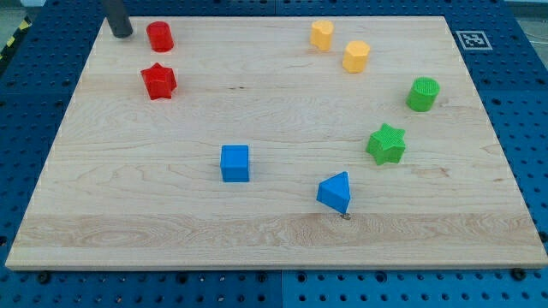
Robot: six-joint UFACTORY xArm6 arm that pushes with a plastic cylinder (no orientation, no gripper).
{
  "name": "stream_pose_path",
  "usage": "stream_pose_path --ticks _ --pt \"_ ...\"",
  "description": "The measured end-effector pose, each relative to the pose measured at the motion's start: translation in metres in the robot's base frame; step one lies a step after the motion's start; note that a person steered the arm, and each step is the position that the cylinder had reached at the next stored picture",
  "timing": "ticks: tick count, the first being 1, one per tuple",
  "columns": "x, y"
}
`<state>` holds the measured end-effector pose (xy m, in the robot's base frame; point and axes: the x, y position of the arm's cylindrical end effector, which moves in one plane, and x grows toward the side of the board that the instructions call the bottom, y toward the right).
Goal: Move the red circle diagonally right to the red star
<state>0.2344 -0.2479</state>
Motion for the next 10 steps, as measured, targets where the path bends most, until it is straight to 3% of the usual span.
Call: stream_pose_path --ticks 5,10 --pt "0.013 0.111" --pt "0.006 0.064"
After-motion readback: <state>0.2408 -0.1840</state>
